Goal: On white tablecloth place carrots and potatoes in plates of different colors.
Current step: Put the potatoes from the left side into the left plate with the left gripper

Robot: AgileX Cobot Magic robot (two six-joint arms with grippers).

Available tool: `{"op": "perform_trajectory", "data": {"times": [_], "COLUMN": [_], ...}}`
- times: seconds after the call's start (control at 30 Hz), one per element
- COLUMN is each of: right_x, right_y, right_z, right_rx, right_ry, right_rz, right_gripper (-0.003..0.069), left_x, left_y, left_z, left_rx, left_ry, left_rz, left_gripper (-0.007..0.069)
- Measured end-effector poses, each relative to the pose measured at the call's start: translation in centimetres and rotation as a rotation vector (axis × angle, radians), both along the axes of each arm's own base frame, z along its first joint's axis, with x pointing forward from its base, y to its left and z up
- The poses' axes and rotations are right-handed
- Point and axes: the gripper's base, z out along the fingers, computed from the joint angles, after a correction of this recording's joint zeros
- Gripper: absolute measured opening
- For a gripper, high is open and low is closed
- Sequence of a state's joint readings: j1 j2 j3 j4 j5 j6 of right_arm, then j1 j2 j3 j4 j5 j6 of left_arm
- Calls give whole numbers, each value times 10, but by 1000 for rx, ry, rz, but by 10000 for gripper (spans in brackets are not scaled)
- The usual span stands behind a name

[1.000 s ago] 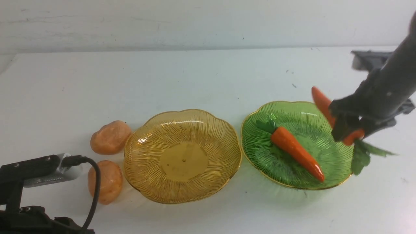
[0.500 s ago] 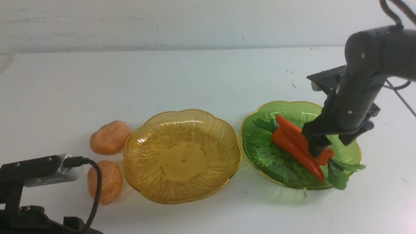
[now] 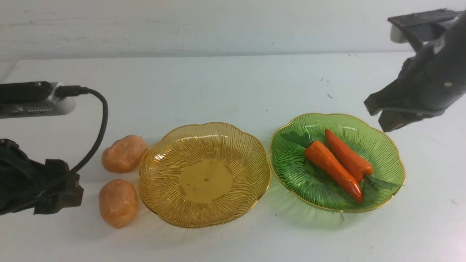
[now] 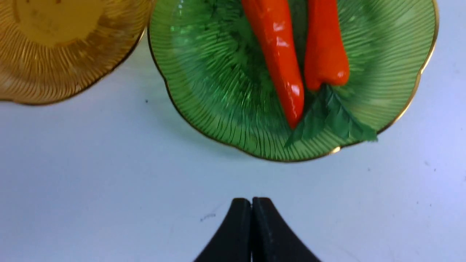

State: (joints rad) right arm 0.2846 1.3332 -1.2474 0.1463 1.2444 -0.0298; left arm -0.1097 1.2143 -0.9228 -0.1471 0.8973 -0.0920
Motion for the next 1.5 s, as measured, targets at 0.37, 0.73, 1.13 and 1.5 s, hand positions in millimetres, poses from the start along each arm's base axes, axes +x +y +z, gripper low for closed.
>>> {"op": "perform_trajectory", "data": {"times": [0.37, 0.73, 1.13, 1.5], "right_x": [-50, -46, -46, -45], "right_y": [-19, -17, -16, -16], "right_z": [-21, -20, -20, -20], "right_rx": [-61, -35, -31, -25], "right_ry": [29, -14, -14, -26], "right_rz": [10, 4, 4, 10], "right_gripper": [-15, -15, -15, -15], "left_x": [51, 74, 58, 97], "left_y": [-5, -9, -26, -99], "left_z": [-54, -103, 3, -64], "left_rx": [-15, -35, -138, -161], "left_ry": [46, 188, 31, 25], "left_rz": [51, 121, 9, -137], "left_gripper": [469, 435, 280, 415]}}
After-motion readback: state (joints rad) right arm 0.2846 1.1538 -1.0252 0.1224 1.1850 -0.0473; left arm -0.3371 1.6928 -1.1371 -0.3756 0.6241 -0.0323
